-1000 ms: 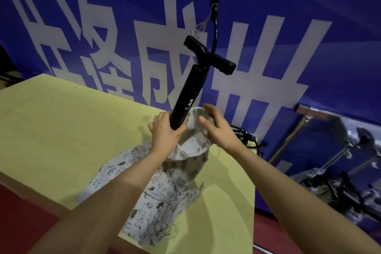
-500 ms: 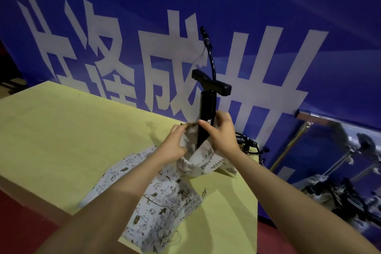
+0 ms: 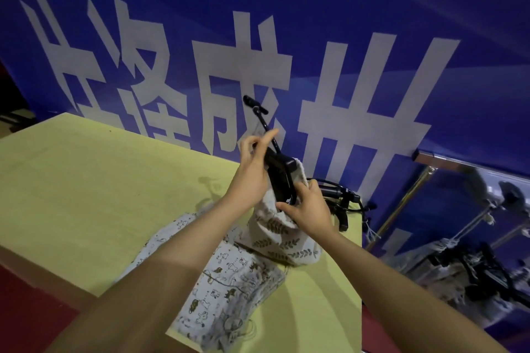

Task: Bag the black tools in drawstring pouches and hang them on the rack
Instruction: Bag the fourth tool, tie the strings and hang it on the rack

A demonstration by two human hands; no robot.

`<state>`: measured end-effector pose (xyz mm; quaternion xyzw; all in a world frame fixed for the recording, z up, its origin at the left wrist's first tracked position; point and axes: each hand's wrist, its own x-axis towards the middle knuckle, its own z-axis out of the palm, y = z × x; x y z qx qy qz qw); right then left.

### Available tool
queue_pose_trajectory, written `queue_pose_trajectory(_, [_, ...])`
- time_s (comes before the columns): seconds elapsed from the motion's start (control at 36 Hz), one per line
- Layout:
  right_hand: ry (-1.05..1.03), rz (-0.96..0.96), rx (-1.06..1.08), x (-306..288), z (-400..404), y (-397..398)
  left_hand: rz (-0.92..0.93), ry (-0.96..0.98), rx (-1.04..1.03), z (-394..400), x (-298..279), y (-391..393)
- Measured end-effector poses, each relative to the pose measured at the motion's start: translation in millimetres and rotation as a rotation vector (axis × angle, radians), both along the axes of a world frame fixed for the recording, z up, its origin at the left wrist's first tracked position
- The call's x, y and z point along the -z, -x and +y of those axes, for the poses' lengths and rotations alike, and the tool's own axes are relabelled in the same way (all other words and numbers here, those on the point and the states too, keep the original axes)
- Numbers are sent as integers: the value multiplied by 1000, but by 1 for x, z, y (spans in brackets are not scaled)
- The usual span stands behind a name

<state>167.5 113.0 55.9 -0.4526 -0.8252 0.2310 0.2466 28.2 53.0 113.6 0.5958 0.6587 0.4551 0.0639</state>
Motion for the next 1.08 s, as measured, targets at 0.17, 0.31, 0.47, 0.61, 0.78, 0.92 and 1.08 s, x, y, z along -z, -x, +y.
queue_pose_trajectory(0.17, [-13, 23, -127, 1, 8, -13, 60, 137, -57, 5, 9, -1])
queue_pose_trajectory(0.31, [154, 233, -109, -6, 12, -28, 115, 148, -93, 6, 9, 6])
queue_pose_trajectory(0.47, [-49, 231, 33, -20, 24, -29, 143, 81, -137, 13, 5, -2])
queue_pose_trajectory(0.61, [-158, 252, 44, -48, 28, -25, 219, 11, -143, 20, 0, -12])
queue_pose_trajectory(0.78, [-54, 326, -21, -73, 35, -32, 281, 8, -61, 26, -2, -17])
queue_pose_trajectory(0.92, [103, 419, -49, -79, 37, -42, 109, 30, 94, 21, -14, -34])
queue_pose_trajectory(1.08, [261, 504, -100, -82, 32, -55, 208, 182, 140, 23, -11, -53])
